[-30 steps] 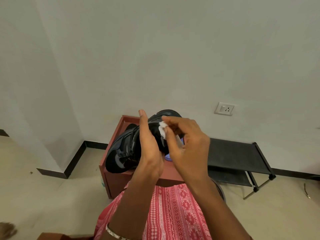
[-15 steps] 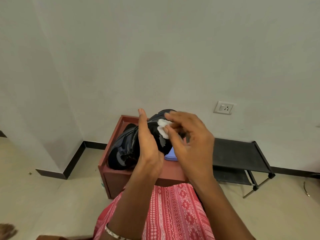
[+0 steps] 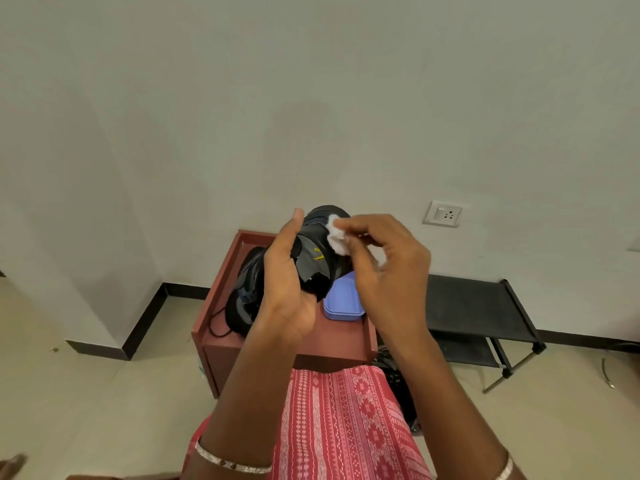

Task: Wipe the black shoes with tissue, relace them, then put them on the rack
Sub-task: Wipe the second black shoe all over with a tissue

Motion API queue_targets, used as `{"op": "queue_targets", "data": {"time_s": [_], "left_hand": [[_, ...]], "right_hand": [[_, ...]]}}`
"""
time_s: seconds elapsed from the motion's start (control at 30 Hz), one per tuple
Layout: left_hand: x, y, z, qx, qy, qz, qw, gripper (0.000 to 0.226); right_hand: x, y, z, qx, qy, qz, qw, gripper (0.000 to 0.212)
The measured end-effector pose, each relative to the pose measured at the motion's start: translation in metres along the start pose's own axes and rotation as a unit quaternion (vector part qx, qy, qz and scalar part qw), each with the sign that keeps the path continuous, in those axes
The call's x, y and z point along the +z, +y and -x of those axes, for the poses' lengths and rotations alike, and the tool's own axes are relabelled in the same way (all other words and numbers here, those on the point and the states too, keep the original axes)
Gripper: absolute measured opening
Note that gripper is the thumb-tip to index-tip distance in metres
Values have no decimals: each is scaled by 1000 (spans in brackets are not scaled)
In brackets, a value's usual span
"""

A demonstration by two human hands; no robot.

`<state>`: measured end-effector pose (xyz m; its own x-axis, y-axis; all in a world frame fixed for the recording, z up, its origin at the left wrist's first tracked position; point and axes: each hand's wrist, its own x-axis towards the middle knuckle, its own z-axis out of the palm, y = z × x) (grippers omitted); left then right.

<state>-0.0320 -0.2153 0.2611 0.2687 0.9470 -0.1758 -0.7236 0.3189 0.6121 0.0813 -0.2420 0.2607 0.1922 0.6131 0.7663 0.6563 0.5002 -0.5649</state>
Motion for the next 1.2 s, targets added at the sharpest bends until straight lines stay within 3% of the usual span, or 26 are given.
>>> {"op": "queue_targets", "data": {"time_s": [0.1, 0.3, 0.47, 0.63, 0.77, 0.87, 0.97, 1.07, 1.2], "left_hand": [[-1, 2, -1, -10, -5, 25, 1000, 37], [-9, 15, -5, 3, 16, 43, 999, 44], [-5, 6, -6, -20, 4, 54, 998, 50], [-9, 0, -8, -34, 0, 92, 995, 52], [-15, 2, -11, -28, 26, 115, 993, 41], [-18, 2, -13, -32, 26, 135, 990, 52], [-13, 2, -13, -36, 10, 148, 988, 43], [-10, 4, -12, -38, -6, 137, 990, 53], [-9, 4, -9, -27, -45, 111, 992, 45]], "right_hand": [[15, 2, 12, -45, -3, 64, 997, 22], [19, 19, 63, 4, 7, 47, 999, 22], [8, 0, 16, -13, 115, 29, 993, 20], [17, 12, 20, -58, 66, 103, 991, 25], [22, 32, 52, -25, 61, 95, 993, 25], [22, 26, 49, -13, 67, 79, 995, 23], [20, 13, 29, -19, 71, 76, 994, 21], [20, 3, 18, -50, 55, 100, 992, 18], [19, -2, 9, -53, 54, 127, 989, 16]]}}
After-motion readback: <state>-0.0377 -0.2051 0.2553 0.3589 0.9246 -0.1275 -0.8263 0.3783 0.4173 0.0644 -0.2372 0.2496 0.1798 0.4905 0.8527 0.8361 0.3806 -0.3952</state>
